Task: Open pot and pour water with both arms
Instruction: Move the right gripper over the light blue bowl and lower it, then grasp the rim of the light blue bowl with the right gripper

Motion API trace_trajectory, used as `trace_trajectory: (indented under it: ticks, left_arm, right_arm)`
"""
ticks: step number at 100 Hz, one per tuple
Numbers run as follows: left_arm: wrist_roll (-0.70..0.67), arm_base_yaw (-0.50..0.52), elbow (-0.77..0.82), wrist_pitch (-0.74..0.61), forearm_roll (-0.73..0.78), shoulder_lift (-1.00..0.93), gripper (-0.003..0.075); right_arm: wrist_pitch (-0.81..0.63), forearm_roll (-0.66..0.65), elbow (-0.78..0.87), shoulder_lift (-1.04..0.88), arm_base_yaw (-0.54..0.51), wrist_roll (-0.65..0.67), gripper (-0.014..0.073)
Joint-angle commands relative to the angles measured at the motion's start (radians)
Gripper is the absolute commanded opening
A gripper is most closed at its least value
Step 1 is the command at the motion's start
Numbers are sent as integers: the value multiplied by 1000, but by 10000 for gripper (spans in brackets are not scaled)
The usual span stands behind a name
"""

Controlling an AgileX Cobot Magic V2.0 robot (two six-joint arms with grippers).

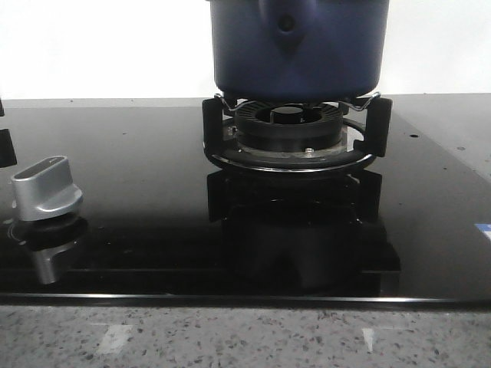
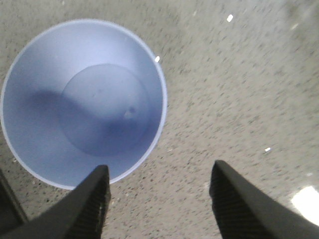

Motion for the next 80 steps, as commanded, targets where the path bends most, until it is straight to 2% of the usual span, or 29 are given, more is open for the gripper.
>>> trace_trajectory:
  ticks: [1, 39, 80]
  left_arm:
    - [-3, -8, -32, 48, -112, -26, 284]
    - [-3, -8, -32, 48, -112, -26, 284]
    - [-2, -8, -32, 48, -112, -26, 284]
  right_arm:
    - [-60, 45, 15, 0, -18, 2, 393]
    - [-176, 60, 145, 59, -19, 2, 393]
    - [-239, 137, 160, 126, -19, 2, 393]
